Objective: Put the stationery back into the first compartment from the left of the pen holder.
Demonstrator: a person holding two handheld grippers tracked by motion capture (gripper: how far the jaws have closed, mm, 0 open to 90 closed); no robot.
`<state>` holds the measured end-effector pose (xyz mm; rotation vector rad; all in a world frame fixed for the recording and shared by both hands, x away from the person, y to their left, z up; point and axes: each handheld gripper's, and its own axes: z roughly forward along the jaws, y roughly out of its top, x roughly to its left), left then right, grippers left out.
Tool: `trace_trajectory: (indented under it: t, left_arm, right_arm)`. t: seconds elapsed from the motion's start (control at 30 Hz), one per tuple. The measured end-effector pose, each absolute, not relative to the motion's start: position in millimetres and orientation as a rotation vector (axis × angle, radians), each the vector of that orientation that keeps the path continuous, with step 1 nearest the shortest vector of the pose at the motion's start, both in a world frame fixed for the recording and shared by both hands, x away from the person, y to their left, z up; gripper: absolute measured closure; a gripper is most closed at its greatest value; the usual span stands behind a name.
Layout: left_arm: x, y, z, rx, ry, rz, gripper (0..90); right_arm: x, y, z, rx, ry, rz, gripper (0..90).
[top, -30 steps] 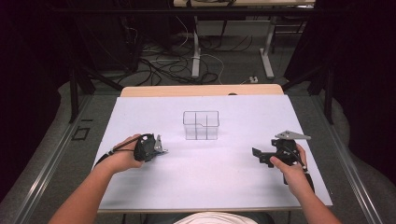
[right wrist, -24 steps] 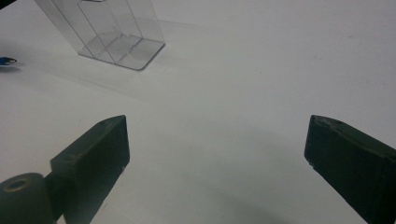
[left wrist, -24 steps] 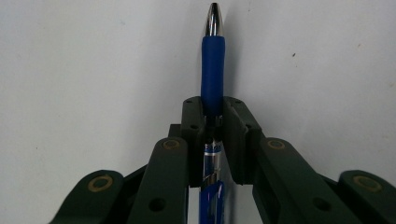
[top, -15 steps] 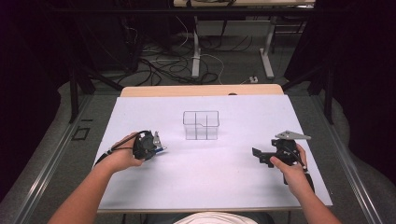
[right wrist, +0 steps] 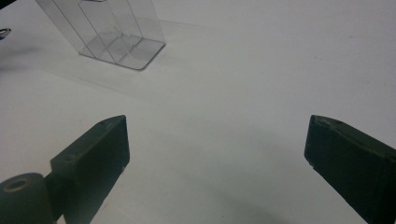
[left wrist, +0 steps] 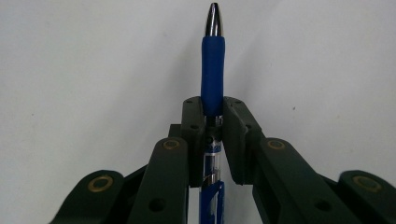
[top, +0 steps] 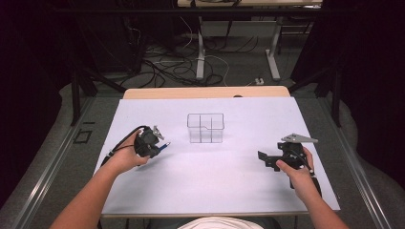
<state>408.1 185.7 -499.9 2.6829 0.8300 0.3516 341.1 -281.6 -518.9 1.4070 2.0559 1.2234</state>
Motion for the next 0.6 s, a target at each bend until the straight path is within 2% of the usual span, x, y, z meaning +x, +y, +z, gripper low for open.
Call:
trace_trajectory:
  t: [0.1,0.6]
  left_arm:
    - [411,188,-496,2.599,0.911,0.348,79.1]
    - [421,204,-473,2.179,1.1,0.357,79.1]
  right_arm:
    - [341,-282,-519,1.407,2.056,1.223,6.3]
    - [341,-282,-519,1.404,2.058,1.224,6.3]
